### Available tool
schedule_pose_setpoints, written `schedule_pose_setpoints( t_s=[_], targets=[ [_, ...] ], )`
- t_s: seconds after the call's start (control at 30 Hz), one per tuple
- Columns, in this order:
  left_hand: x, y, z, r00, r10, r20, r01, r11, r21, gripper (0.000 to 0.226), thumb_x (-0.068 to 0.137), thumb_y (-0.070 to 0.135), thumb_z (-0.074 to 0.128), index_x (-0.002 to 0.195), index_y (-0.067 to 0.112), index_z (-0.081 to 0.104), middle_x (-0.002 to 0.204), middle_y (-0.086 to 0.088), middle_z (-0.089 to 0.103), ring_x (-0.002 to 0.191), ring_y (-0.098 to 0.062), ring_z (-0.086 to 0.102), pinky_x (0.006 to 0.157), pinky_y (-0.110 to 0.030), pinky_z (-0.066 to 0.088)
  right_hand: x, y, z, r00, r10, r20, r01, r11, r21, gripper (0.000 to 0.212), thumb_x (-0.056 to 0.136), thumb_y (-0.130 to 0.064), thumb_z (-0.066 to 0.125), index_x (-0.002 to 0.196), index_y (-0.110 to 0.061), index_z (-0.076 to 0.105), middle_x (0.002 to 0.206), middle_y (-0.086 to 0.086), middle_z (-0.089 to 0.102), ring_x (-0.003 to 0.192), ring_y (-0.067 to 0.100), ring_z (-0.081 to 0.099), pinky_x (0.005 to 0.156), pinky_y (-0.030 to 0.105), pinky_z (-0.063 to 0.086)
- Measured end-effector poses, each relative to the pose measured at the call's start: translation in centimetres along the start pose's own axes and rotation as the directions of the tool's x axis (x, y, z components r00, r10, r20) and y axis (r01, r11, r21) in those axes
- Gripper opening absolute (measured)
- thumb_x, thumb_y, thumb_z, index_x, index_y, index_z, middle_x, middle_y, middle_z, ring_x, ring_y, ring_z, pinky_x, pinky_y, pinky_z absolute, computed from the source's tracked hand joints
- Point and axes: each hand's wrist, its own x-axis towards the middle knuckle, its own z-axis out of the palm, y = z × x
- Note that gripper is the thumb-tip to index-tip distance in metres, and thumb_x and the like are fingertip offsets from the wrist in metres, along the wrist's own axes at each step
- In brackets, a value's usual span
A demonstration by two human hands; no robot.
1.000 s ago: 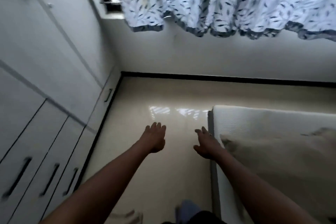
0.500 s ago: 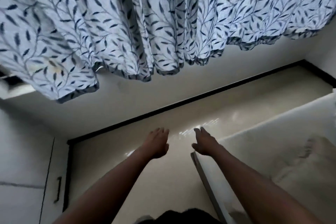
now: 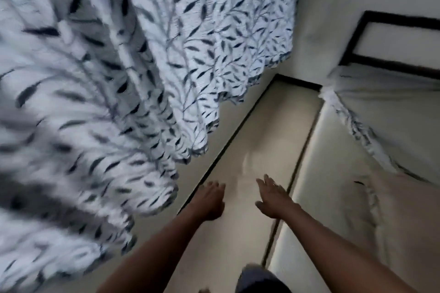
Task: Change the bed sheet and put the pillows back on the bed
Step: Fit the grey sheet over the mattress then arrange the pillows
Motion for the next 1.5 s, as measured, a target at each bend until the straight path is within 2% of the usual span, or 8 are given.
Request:
schedule_pose_setpoints(
  t_s=[0.1, 0.2, 0.37, 0.5, 0.6, 0.67, 1.13, 1.5],
  targets=[
    [7.1, -0.8, -3.5, 0.98, 0.192, -0.048, -0.192, 0.981, 0.008, 0.053, 0.094, 0.032, 0.051, 0.141, 0.007, 0.042, 0.137, -0.017, 0.052, 0.129, -0.035, 0.05, 0.104, -0.04, 0.044, 2.0, 2.2, -2.5, 0.99, 0.137, -0.042, -0.132, 0.985, 0.108, 0.08, 0.103, -0.039, 0.047, 0.162, -0.015, -0.002, 0.168, 0.019, -0.013, 0.157, 0.031, 0.0, 0.126, 0.046, 0.011],
    [15.9, -0.4, -6.9, 0.923, 0.36, -0.134, -0.366, 0.93, -0.024, 0.047, 0.081, 0.035, 0.045, 0.118, 0.007, 0.051, 0.107, -0.02, 0.068, 0.097, -0.037, 0.07, 0.077, -0.036, 0.06, 5.2, 5.4, -4.7, 0.958, 0.268, -0.101, -0.239, 0.942, 0.233, 0.081, 0.103, -0.041, 0.047, 0.162, -0.013, -0.001, 0.168, 0.021, -0.01, 0.157, 0.031, 0.002, 0.126, 0.042, 0.012],
    [29.3, 2.9, -11.4, 0.841, 0.54, -0.026, -0.536, 0.839, 0.088, 0.071, 0.083, 0.045, 0.032, 0.134, 0.0, 0.053, 0.128, -0.023, 0.061, 0.118, -0.039, 0.06, 0.096, -0.043, 0.052, 11.8, 12.2, -7.8, 0.884, 0.453, -0.119, -0.365, 0.826, 0.43, 0.081, 0.103, -0.044, 0.048, 0.162, -0.012, 0.001, 0.168, 0.019, -0.005, 0.157, 0.03, 0.003, 0.126, 0.04, 0.014],
    [41.6, 5.4, -14.1, 0.824, 0.549, 0.142, -0.558, 0.829, 0.033, 0.054, 0.075, 0.043, 0.044, 0.115, 0.008, 0.055, 0.095, -0.011, 0.071, 0.082, -0.029, 0.073, 0.062, -0.029, 0.06, 17.5, 17.6, -12.2, 0.835, 0.55, -0.017, -0.459, 0.713, 0.531, 0.083, 0.103, -0.04, 0.05, 0.162, -0.011, -0.002, 0.168, 0.02, -0.01, 0.156, 0.033, 0.003, 0.126, 0.043, 0.015],
    [49.2, 8.7, -19.9, 0.786, 0.612, 0.09, -0.618, 0.782, 0.084, 0.055, 0.095, 0.031, 0.052, 0.142, 0.005, 0.044, 0.133, -0.018, 0.057, 0.121, -0.035, 0.057, 0.098, -0.037, 0.049, 21.1, 22.0, -17.4, 0.816, 0.577, -0.05, -0.454, 0.691, 0.563, 0.083, 0.104, -0.036, 0.049, 0.162, -0.012, -0.006, 0.168, 0.018, -0.012, 0.156, 0.032, 0.003, 0.126, 0.041, 0.015],
    [54.3, 10.6, -22.9, 0.785, 0.608, 0.118, -0.618, 0.782, 0.087, 0.053, 0.099, 0.029, 0.052, 0.145, 0.004, 0.042, 0.14, -0.018, 0.051, 0.129, -0.036, 0.049, 0.106, -0.041, 0.041, 23.8, 24.8, -20.3, 0.795, 0.606, -0.042, -0.468, 0.655, 0.594, 0.083, 0.105, -0.036, 0.049, 0.162, -0.015, -0.008, 0.168, 0.016, -0.013, 0.157, 0.03, 0.0, 0.126, 0.04, 0.014],
    [88.0, 21.2, -33.9, 0.559, 0.727, 0.399, -0.829, 0.472, 0.301, 0.063, 0.104, 0.035, 0.044, 0.158, 0.011, 0.022, 0.154, -0.015, 0.039, 0.141, -0.033, 0.038, 0.114, -0.04, 0.032, 43.8, 40.5, -33.8, 0.554, 0.832, 0.035, -0.511, 0.307, 0.803, 0.078, 0.103, -0.036, 0.053, 0.161, -0.011, 0.008, 0.168, 0.013, 0.012, 0.155, 0.029, 0.013, 0.125, 0.037, 0.016],
    [110.7, 31.0, -35.9, 0.49, 0.667, 0.562, -0.87, 0.42, 0.26, 0.062, 0.104, 0.038, 0.045, 0.157, 0.013, 0.025, 0.154, -0.014, 0.04, 0.144, -0.03, 0.035, 0.115, -0.038, 0.031, 57.4, 55.6, -36.3, 0.422, 0.879, 0.223, -0.514, 0.03, 0.857, 0.084, 0.1, -0.042, 0.054, 0.162, -0.013, 0.005, 0.166, 0.012, 0.017, 0.153, 0.027, 0.021, 0.121, 0.033, 0.02]
  ],
)
